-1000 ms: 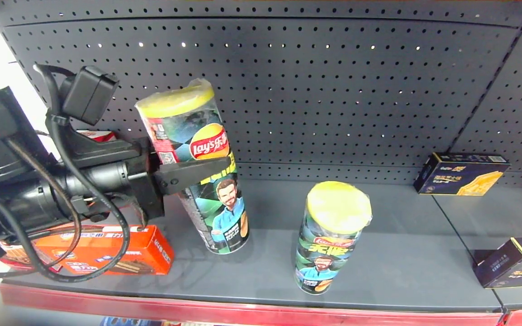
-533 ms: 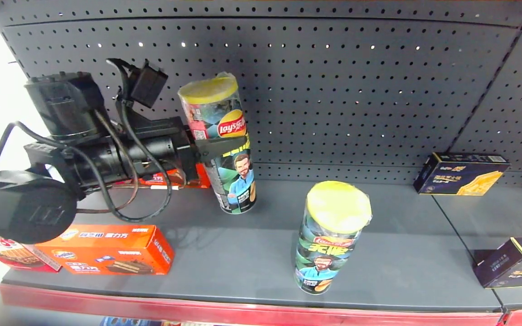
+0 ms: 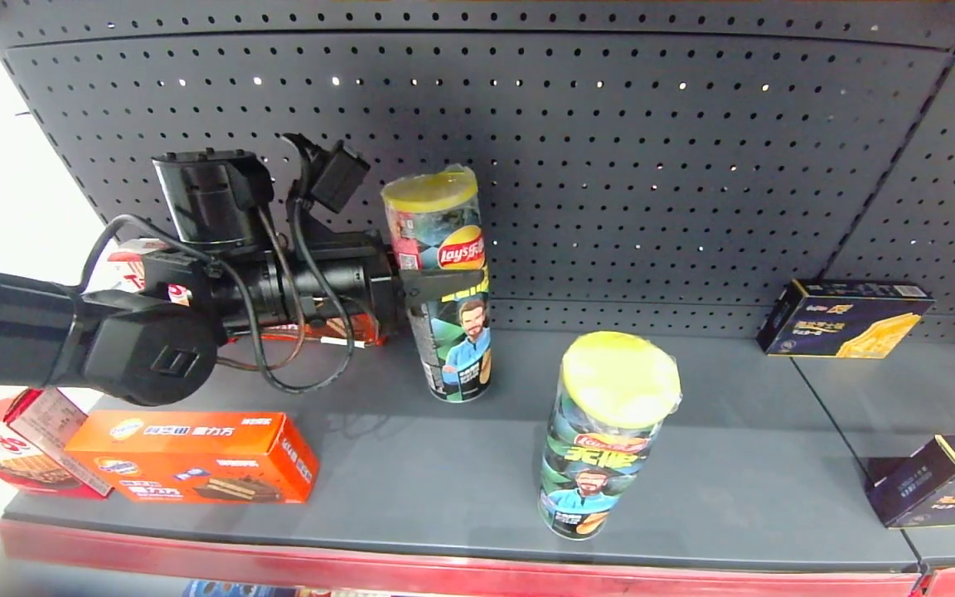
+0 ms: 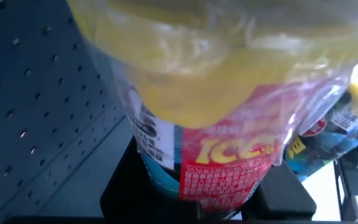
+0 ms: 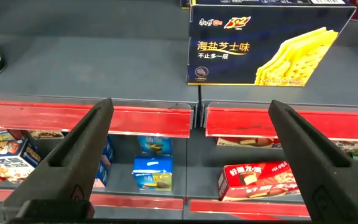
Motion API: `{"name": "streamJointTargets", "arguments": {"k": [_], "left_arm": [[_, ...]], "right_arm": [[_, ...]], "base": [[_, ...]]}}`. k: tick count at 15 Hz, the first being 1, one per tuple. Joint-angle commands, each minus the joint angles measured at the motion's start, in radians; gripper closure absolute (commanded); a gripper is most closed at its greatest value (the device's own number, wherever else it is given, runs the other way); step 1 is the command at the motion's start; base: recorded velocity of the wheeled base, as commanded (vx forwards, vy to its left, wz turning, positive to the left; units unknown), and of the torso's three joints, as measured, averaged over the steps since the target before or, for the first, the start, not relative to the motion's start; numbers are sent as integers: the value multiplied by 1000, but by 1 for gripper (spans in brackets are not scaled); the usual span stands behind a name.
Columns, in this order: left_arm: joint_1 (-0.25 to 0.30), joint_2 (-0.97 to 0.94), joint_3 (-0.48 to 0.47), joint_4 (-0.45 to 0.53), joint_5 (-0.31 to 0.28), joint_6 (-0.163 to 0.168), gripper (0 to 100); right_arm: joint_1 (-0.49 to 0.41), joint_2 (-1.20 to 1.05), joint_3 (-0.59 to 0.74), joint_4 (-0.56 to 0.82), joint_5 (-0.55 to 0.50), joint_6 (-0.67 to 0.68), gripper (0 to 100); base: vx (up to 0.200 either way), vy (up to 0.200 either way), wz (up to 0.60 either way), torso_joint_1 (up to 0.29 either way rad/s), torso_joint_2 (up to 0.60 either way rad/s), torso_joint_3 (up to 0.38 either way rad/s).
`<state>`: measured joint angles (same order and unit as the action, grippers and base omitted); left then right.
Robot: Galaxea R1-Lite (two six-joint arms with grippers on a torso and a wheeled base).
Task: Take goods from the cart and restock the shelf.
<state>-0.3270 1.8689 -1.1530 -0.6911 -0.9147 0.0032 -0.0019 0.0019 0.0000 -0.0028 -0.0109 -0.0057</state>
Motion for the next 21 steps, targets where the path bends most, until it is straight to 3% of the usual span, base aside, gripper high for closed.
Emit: {"name": "streamJointTargets", "arguments": {"k": [1, 3, 6, 8, 12, 16, 21], "left_arm": [[-35, 36, -33, -5, 8, 17, 100], [-76, 65, -94, 2, 10, 35, 100], [-76, 141, -197, 91, 3, 44, 100], [-78, 193, -266, 96, 3, 46, 100], [-79, 288, -379, 97, 3, 107, 100], [-86, 357, -465, 97, 3, 113, 100], [-102, 406, -504, 90, 3, 116, 100]], "right_arm": [[0, 0, 0, 0, 0, 0, 0], [0, 0, 0, 0, 0, 0, 0], [0, 0, 0, 0, 0, 0, 0], [0, 0, 0, -2, 0, 0, 0], [0, 0, 0, 0, 0, 0, 0], [0, 0, 0, 0, 0, 0, 0], [0, 0, 0, 0, 0, 0, 0]], "base": [[0, 0, 0, 0, 0, 0], [0, 0, 0, 0, 0, 0], [0, 0, 0, 0, 0, 0], [0, 0, 0, 0, 0, 0], [0, 0, 0, 0, 0, 0], [0, 0, 0, 0, 0, 0], [0, 0, 0, 0, 0, 0]]}}
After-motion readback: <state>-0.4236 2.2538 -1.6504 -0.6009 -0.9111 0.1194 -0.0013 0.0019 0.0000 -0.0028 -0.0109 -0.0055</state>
